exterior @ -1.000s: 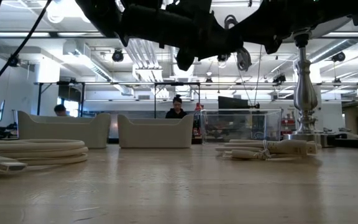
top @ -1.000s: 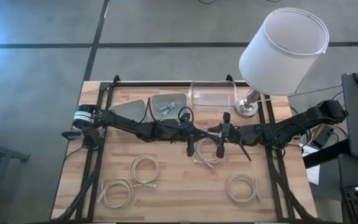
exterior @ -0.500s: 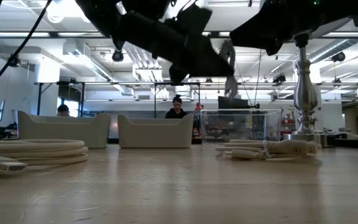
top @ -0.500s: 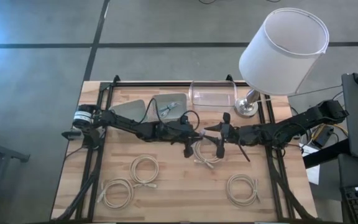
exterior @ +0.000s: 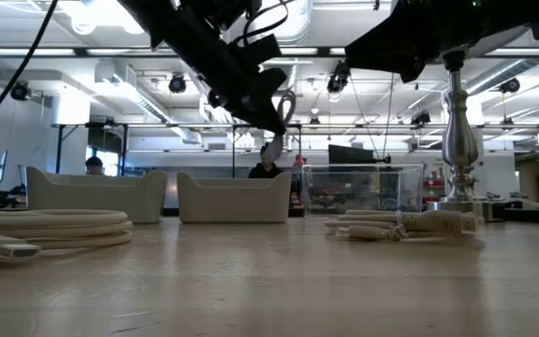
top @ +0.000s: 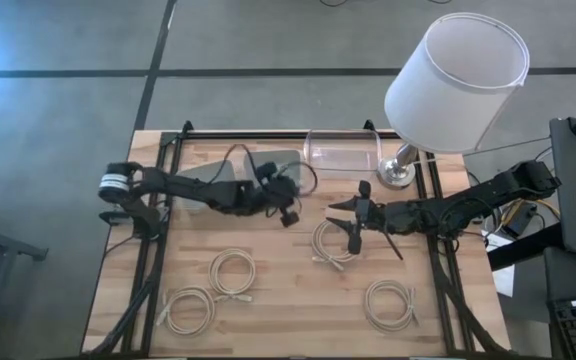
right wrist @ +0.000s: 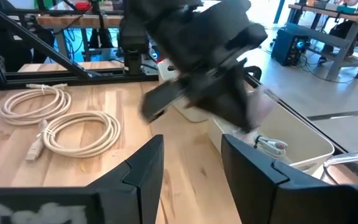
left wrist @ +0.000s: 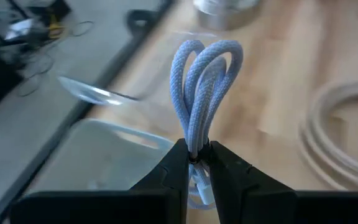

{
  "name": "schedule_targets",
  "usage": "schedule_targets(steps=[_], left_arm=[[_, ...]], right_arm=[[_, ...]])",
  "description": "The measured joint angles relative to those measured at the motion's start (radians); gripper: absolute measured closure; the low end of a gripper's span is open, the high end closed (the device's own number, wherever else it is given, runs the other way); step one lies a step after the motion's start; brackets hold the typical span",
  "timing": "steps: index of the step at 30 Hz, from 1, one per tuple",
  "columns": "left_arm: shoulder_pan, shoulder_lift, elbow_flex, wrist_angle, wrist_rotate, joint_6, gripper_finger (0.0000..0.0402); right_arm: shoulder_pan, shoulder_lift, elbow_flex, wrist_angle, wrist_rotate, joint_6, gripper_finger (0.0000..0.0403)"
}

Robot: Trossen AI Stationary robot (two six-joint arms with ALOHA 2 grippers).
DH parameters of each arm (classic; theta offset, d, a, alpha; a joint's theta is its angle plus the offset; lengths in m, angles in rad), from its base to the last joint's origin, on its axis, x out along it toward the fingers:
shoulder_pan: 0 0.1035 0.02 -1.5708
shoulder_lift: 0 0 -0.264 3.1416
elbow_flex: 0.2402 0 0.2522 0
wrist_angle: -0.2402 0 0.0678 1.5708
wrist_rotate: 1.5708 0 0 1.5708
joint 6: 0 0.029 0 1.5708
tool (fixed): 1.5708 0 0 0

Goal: Pick & Place USB Port
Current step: Put the purple charger cable into the right gray bin, then put the light brown HDMI cable into the left gray bin

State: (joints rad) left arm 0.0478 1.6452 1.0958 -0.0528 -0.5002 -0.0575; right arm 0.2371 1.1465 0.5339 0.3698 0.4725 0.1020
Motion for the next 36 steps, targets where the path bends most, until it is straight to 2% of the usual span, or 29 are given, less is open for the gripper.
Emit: schedule_targets(steps=[6,13,21,36], left_arm=[[0.148,-0.002,0.000,-0.026,0.013,0.055,0.0352],[0.275,0.027,-0.005,-0.207,0.037,-0.023,0.0352],[0.284,0.058,-0.005,-0.220,0.065,0.010,0.0333],[0.279,0.085,-0.004,-0.228,0.065,0.001,0.0250]], right_arm=[[0.000,0.000,0.000,0.001,0.000,0.003,0.0250],[0.000,0.000,0.000,-0.004,0.000,0.003,0.0261],[0.000,0.000,-0.001,-0.024,0.000,0.003,0.0272],[0.000,0.000,-0.004,-0.026,-0.001,0.003,0.0270]])
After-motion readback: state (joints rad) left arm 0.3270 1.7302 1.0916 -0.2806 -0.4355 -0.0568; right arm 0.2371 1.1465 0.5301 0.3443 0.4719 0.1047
